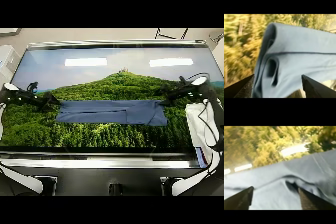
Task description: Fold the clothes and pants, and hang the long-sleeved shirts on hangers.
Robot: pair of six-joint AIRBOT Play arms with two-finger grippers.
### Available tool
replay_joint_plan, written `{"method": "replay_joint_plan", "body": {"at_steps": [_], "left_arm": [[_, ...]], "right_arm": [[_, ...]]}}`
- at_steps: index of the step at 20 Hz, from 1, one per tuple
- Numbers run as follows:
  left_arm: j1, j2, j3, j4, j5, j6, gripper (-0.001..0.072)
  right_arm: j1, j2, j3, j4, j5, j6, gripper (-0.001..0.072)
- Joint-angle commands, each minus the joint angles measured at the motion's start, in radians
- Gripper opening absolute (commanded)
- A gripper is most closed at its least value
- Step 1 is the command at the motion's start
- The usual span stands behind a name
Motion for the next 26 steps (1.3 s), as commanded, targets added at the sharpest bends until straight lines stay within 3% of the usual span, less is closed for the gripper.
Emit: {"method": "replay_joint_plan", "body": {"at_steps": [1, 5, 8, 12, 16, 17, 18, 20, 22, 23, 24, 25, 26], "left_arm": [[0.075, 0.037, 0.046, -0.002, -0.132, 0.006, 0.0676], [0.117, 0.128, 0.046, -0.002, -0.164, 0.006, 0.0676], [0.106, 0.188, 0.046, -0.003, -0.164, 0.006, 0.0676], [0.067, 0.225, 0.046, -0.005, -0.164, 0.002, 0.0675], [-0.003, 0.229, 0.046, -0.116, -0.164, -0.008, 0.0676], [-0.023, 0.229, 0.046, -0.159, -0.164, -0.007, 0.0675], [-0.049, 0.229, 0.046, -0.189, -0.164, 0.003, 0.0674], [-0.11, 0.229, 0.043, -0.192, -0.145, 0.014, 0.0658], [-0.19, 0.223, 0.029, -0.192, -0.089, 0.049, 0.0626], [-0.235, 0.222, 0.013, -0.191, -0.036, 0.061, 0.045], [-0.291, 0.221, -0.014, -0.192, 0.037, 0.067, 0.0164], [-0.349, 0.22, -0.044, -0.192, 0.113, 0.073, 0.0018], [-0.419, 0.214, -0.079, -0.192, 0.208, 0.08, 0.002]], "right_arm": [[-0.109, -0.002, 0.041, -0.045, 0.233, -0.06, 0.0711], [-0.15, -0.003, -0.05, -0.199, 0.216, -0.028, 0.0717], [-0.15, -0.012, -0.137, -0.109, 0.121, -0.076, 0.072], [-0.143, -0.061, -0.181, 0.057, 0.114, -0.169, 0.072], [-0.053, -0.076, -0.182, 0.074, 0.065, -0.209, 0.0712], [-0.027, -0.076, -0.181, 0.073, 0.043, -0.202, 0.0662], [-0.007, -0.075, -0.18, 0.073, 0.034, -0.194, 0.0519], [0.026, -0.064, -0.18, 0.072, 0.057, -0.185, 0.006], [0.047, -0.016, -0.18, 0.071, 0.083, -0.185, 0.0045], [0.061, 0.026, -0.18, 0.071, 0.091, -0.18, 0.0044], [0.077, 0.071, -0.18, 0.071, 0.094, -0.166, 0.0044], [0.096, 0.125, -0.18, 0.071, 0.093, -0.146, 0.0044], [0.115, 0.177, -0.18, 0.071, 0.093, -0.128, 0.0044]]}}
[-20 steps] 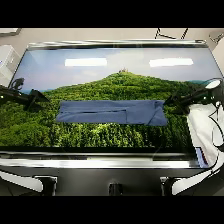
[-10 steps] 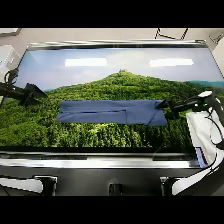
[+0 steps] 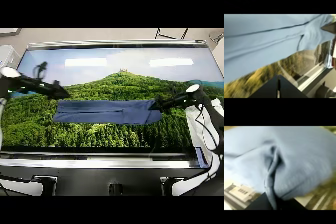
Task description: Fold the clothes and pants, and hang the long-sleeved shirts on hangers.
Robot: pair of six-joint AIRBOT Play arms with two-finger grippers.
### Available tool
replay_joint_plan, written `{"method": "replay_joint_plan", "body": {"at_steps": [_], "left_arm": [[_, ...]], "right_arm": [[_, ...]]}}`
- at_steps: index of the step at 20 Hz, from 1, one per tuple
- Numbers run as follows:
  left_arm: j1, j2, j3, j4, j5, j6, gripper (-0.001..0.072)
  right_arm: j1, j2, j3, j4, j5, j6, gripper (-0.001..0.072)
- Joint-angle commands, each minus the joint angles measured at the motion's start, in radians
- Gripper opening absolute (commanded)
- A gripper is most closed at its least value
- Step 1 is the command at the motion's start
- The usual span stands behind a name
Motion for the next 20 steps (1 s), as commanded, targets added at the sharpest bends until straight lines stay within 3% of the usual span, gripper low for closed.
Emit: {"method": "replay_joint_plan", "body": {"at_steps": [1, 3, 7, 11, 16, 18, 20], "left_arm": [[-0.206, -0.019, -0.087, -0.011, 0.279, 0.031, 0.002], [-0.339, -0.06, -0.124, -0.014, 0.392, 0.025, 0.002], [-0.543, -0.166, -0.131, -0.09, 0.497, 0.001, 0.002], [-0.685, -0.257, -0.131, -0.163, 0.595, -0.198, 0.0019], [-0.864, -0.312, -0.128, -0.627, 0.818, -0.082, 0.0019], [-0.854, -0.309, -0.129, -0.635, 0.821, -0.042, 0.0017], [-0.776, -0.282, -0.129, -0.536, 0.766, 0.009, 0.0014]], "right_arm": [[0.065, 0.168, 0.001, 0.014, 0.019, 0.072, 0.0044], [0.099, 0.281, 0.001, 0.014, 0.03, 0.131, 0.0045], [0.137, 0.478, 0.001, 0.014, 0.085, 0.223, 0.0045], [0.137, 0.605, 0.001, 0.013, 0.109, 0.298, 0.0045], [0.137, 0.631, 0.001, -0.061, 0.12, 0.317, 0.0047], [0.137, 0.593, 0.001, -0.064, 0.111, 0.323, 0.0046], [0.162, 0.538, 0.001, 0.0, 0.061, 0.305, 0.0045]]}}
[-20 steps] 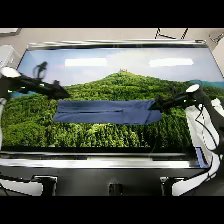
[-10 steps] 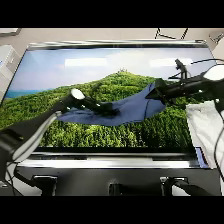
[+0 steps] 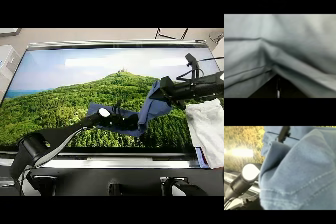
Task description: Fold the clothes and pants, and hang the long-sleeved shirts on hangers.
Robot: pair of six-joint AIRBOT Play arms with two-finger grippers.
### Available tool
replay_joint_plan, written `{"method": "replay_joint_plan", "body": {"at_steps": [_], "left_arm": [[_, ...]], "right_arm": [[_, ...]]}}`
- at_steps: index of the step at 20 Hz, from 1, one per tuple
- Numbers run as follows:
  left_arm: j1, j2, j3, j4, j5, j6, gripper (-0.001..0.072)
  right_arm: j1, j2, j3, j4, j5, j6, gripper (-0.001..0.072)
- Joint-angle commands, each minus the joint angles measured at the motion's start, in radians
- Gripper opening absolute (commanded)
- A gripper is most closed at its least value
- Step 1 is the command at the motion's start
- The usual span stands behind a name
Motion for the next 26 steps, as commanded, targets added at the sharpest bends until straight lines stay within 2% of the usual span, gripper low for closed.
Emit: {"method": "replay_joint_plan", "body": {"at_steps": [1, 4, 6, 8, 11, 12, 13, 14, 16, 19, 21, 24, 25, 26], "left_arm": [[0.089, 0.043, -0.001, 0.105, -0.019, 0.067, 0.0014], [0.299, 0.195, -0.001, 0.488, -0.145, 0.047, 0.0014], [0.462, 0.337, -0.001, 0.647, -0.227, 0.037, 0.0015], [0.633, 0.499, -0.001, 0.668, -0.266, 0.037, 0.0015], [0.814, 0.711, -0.001, 0.668, -0.27, 0.037, 0.0017], [0.857, 0.772, -0.001, 0.668, -0.27, 0.037, 0.0017], [0.887, 0.818, -0.001, 0.669, -0.27, 0.038, 0.0017], [0.911, 0.857, -0.002, 0.671, -0.27, 0.041, 0.0017], [0.944, 0.916, -0.002, 0.708, -0.272, 0.04, 0.0017], [0.967, 0.949, -0.002, 0.775, -0.314, 0.04, 0.0017], [0.968, 0.947, -0.003, 0.806, -0.346, 0.04, 0.0017], [0.968, 0.947, -0.013, 0.809, -0.357, 0.04, 0.0018], [0.967, 0.947, -0.015, 0.81, -0.36, 0.04, 0.0017], [0.967, 0.946, -0.018, 0.81, -0.361, 0.04, 0.0018]], "right_arm": [[0.044, -0.075, 0.001, 0.084, -0.079, -0.034, 0.0045], [0.147, -0.187, 0.001, 0.23, -0.237, -0.09, 0.0046], [0.219, -0.286, 0.001, 0.302, -0.318, -0.109, 0.0046], [0.298, -0.397, 0.003, 0.357, -0.418, -0.115, 0.0046], [0.411, -0.553, 0.003, 0.467, -0.585, -0.115, 0.0061], [0.444, -0.598, 0.003, 0.518, -0.615, -0.115, 0.0198], [0.467, -0.633, 0.003, 0.575, -0.614, -0.119, 0.0442], [0.472, -0.65, 0.003, 0.616, -0.595, -0.155, 0.0587], [0.441, -0.639, 0.003, 0.605, -0.534, -0.204, 0.0614], [0.285, -0.557, 0.003, 0.472, -0.405, -0.182, 0.0617], [0.161, -0.484, 0.003, 0.235, -0.293, -0.086, 0.0639], [0.042, -0.408, -0.021, -0.237, -0.077, 0.058, 0.0641], [0.033, -0.393, -0.066, -0.315, -0.053, 0.08, 0.0641], [0.035, -0.386, -0.126, -0.313, -0.073, 0.082, 0.0646]]}}
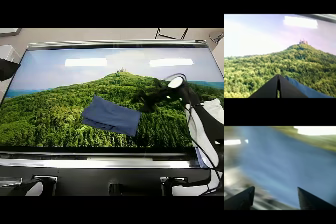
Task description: Fold the clothes and pants, and hang the long-sleeved shirts on hangers.
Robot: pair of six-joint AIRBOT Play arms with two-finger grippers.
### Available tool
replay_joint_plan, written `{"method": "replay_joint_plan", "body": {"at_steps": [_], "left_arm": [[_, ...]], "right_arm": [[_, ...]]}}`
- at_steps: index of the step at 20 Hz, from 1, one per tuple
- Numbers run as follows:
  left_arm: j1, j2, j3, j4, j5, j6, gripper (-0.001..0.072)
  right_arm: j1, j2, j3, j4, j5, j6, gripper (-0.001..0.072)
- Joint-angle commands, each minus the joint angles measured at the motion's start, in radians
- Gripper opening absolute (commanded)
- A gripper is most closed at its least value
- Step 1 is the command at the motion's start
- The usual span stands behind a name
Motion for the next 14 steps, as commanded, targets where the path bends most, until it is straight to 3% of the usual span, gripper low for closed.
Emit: {"method": "replay_joint_plan", "body": {"at_steps": [1, 5, 7, 8, 9, 10, 11, 12, 14], "left_arm": [[0.004, 0.006, -0.009, 0.017, -0.017, -0.004, 0.0017], [0.003, 0.006, -0.013, 0.017, -0.029, -0.032, 0.0018], [0.002, 0.006, -0.013, 0.016, -0.029, -0.04, 0.0018], [0.001, 0.006, -0.013, 0.013, -0.028, -0.042, 0.0018], [0.001, 0.006, -0.013, 0.006, -0.028, -0.042, 0.0018], [0.001, 0.006, -0.013, 0.002, -0.028, -0.042, 0.0018], [0.0, 0.006, -0.013, 0.002, -0.029, -0.042, 0.0018], [0.001, 0.007, -0.013, 0.001, -0.029, -0.042, 0.0018], [0.001, 0.006, -0.013, -0.001, -0.029, -0.042, 0.0018]], "right_arm": [[-0.051, 0.047, -0.149, -0.216, 0.059, 0.073, 0.0651], [-0.021, 0.036, -0.339, 0.123, -0.214, -0.102, 0.0657], [0.002, 0.016, -0.351, 0.169, -0.228, -0.138, 0.0654], [0.016, 0.002, -0.351, 0.171, -0.231, -0.138, 0.0618], [0.025, -0.009, -0.351, 0.179, -0.245, -0.138, 0.0551], [0.033, -0.015, -0.351, 0.205, -0.269, -0.155, 0.0391], [0.033, -0.013, -0.348, 0.257, -0.289, -0.2, 0.0103], [0.024, -0.006, -0.336, 0.312, -0.296, -0.246, 0.0046], [-0.024, 0.033, -0.256, 0.373, -0.241, -0.344, 0.0044]]}}
